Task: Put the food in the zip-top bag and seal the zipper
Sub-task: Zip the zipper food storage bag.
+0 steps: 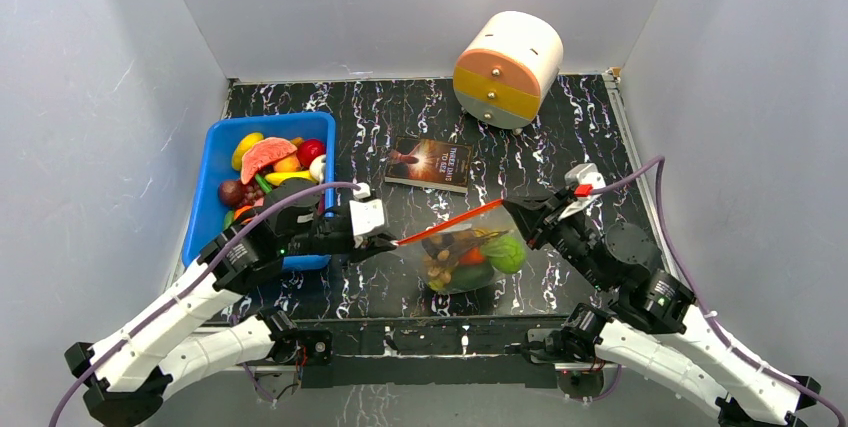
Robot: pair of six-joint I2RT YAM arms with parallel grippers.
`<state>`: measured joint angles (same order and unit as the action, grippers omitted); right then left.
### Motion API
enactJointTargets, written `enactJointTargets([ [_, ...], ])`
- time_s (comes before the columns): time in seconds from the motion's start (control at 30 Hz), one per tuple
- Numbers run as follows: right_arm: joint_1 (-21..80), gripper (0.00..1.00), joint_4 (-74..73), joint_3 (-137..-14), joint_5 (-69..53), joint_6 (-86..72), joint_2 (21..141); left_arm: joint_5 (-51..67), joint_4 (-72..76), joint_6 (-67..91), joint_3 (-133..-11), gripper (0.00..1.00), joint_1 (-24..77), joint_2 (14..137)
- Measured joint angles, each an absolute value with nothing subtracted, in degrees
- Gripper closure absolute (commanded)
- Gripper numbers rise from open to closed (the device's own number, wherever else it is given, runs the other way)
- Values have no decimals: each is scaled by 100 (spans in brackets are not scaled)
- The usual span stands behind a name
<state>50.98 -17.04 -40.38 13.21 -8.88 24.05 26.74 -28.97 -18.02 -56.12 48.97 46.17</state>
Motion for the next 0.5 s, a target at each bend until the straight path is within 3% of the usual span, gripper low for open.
enactJointTargets([
  [0.5, 5109, 100, -2377, -4209, 1310, -1243, 2130, 2574, -3301, -1944, -5614, 100, 4897, 4327],
])
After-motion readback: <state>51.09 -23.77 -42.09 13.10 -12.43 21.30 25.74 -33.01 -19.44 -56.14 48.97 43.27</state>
